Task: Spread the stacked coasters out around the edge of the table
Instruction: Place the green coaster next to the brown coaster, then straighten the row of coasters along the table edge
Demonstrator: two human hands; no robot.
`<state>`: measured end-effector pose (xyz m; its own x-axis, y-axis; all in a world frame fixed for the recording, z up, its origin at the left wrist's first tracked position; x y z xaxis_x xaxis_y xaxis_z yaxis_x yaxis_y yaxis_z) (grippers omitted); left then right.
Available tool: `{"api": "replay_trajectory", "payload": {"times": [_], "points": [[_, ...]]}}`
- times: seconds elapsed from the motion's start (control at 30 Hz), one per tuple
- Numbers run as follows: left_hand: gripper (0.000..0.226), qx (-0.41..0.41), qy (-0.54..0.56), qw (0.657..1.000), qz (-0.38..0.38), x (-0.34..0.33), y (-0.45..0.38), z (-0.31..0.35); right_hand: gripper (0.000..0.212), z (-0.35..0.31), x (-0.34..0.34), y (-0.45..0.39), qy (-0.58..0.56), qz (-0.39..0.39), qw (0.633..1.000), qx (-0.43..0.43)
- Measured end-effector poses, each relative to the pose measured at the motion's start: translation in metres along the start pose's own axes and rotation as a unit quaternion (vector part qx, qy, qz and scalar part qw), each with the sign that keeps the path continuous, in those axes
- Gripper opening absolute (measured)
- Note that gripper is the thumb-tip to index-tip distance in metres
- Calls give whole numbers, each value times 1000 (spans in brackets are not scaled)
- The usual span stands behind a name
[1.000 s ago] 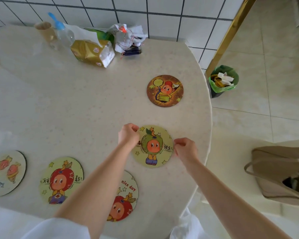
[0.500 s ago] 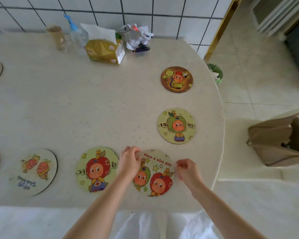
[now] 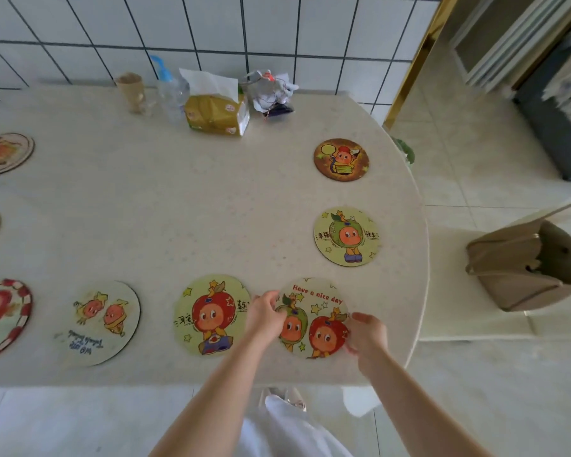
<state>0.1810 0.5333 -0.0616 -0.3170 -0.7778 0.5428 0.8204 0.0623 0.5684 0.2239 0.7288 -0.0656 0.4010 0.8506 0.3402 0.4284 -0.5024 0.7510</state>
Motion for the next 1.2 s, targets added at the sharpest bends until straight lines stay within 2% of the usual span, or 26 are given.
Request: {"api": "replay_trajectory", "payload": {"times": [0.23, 0.4, 0.53, 0.67, 0.8, 0.87, 1.0, 1.13, 1.2], "points": [[43, 26, 25, 999, 40, -5, 4, -6, 28, 2, 0, -4, 43, -15, 998, 54], [27, 69, 52, 994, 68, -9, 6, -6, 18, -8, 2, -3, 101, -38, 987, 118], [18, 99, 70, 990, 68, -12, 17, -15, 18, -19, 8, -9, 202, -64, 962, 173], [21, 114, 86, 987, 70, -9, 27, -25, 24, -23, 13, -11, 296, -41, 926, 230], [29, 117, 131, 979, 105, 10, 36, -49, 25, -32, -11, 7, 312, -63, 902, 291], [30, 122, 156, 971, 136, 29, 41, -67, 24, -33, -33, 20, 311, -106, 898, 292], [21, 187, 213, 931, 230, 79, 48, -113, 25, -30, -84, 48, 314, -176, 897, 258], [24, 232, 187, 907, 297, 140, 49, -166, 28, -25, -130, 73, 318, -163, 908, 217], [29, 258, 182, 889, 332, 169, 50, -191, 12, -24, -149, 82, 326, -149, 912, 198]]}}
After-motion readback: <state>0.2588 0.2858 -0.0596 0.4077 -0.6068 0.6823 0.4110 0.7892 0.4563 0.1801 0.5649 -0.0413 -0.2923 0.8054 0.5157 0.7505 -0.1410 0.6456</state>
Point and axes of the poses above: each hand's wrist, its own y-axis away from the middle knuckle, its own x-axis out of the back of the hand, z = x × y, the point moved 2 cm from there along -y, towards the middle knuckle, and after that the axes turned 3 degrees about -y, right-handed, at the moved point
